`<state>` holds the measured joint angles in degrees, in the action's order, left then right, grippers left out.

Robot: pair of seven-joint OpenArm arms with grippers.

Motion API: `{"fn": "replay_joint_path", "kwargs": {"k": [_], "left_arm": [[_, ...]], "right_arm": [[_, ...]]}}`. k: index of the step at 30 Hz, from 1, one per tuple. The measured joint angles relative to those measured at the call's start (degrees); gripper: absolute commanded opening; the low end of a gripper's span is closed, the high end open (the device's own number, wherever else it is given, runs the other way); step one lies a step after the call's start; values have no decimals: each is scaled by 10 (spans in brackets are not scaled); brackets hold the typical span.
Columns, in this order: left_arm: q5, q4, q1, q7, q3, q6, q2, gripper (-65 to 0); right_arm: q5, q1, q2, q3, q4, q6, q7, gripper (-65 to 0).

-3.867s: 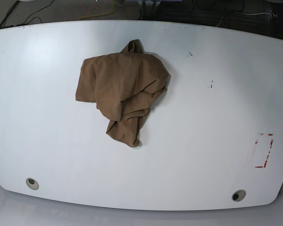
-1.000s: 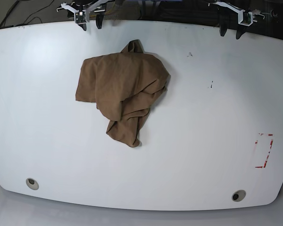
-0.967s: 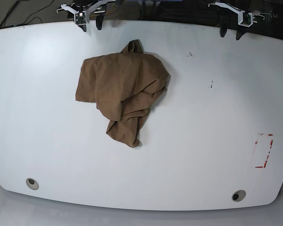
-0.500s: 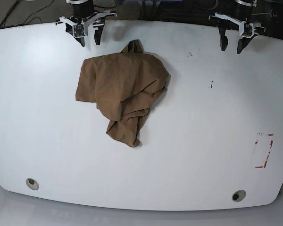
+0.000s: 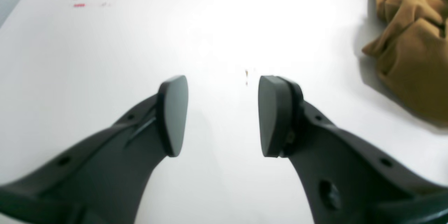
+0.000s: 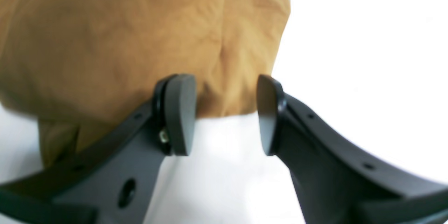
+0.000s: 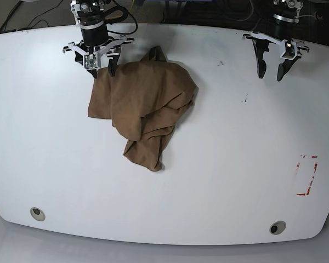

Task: Layout the t-shirt on the table in an organized manner, then fold the t-shirt properly
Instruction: 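Lower both grippers toward the crumpled brown t-shirt, then grasp the edge of the brown t-shirt with the right gripper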

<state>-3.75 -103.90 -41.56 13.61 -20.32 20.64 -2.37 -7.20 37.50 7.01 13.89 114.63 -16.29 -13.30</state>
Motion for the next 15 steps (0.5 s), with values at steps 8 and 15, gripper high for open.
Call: {"fn": "replay_joint_path", "kwargs": {"k": [8,15], "left_arm": [[-2,-2,20,0,0,0,0,-357],[-32,-2,22,0,0,0,2,-357]], "right_arm": [[17,-64,3,22,0,-2,-33,-379],[115,-117,0,77,-1,4,-114,-379]]}}
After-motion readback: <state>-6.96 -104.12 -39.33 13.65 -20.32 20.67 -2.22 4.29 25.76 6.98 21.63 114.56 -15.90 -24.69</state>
